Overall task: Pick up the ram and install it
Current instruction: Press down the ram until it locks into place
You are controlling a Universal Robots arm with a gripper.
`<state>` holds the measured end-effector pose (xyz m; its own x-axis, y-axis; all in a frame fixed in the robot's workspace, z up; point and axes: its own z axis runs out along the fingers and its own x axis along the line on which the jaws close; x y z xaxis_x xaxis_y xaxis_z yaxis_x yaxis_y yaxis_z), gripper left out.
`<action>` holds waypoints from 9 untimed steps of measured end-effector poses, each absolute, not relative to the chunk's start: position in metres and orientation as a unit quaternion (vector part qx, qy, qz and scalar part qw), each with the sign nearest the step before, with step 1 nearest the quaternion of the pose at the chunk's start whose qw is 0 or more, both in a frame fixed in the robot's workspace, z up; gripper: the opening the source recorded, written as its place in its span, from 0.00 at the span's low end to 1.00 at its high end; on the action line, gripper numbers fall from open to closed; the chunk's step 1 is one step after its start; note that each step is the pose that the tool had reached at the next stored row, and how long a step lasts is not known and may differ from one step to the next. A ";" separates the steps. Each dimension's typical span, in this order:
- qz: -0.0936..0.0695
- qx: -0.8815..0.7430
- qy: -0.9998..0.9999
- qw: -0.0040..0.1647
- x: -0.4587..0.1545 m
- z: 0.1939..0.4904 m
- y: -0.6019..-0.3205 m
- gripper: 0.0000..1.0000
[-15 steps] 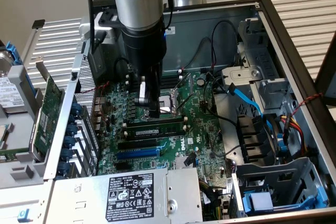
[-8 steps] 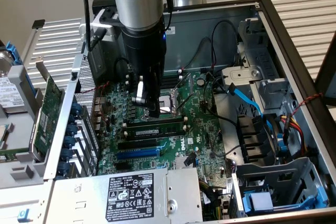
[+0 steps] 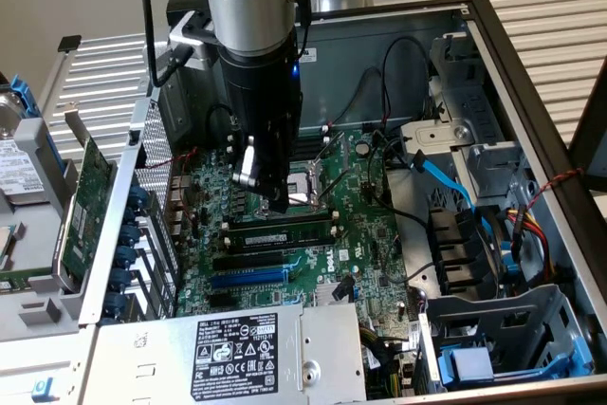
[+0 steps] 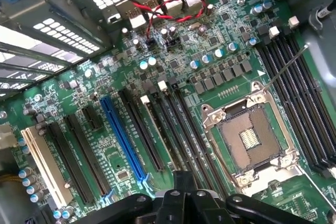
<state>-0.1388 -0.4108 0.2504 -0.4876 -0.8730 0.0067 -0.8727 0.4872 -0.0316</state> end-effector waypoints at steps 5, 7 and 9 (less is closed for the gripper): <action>-0.015 -0.476 0.879 0.004 -0.139 0.250 -0.411 0.10; -0.015 -0.464 0.886 0.003 -0.139 0.250 -0.411 0.10; -0.015 -0.451 0.892 0.003 -0.139 0.250 -0.411 0.10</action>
<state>-0.1388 -0.4107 0.2501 -0.5929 -0.8052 0.0077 -0.8051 0.5925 -0.0293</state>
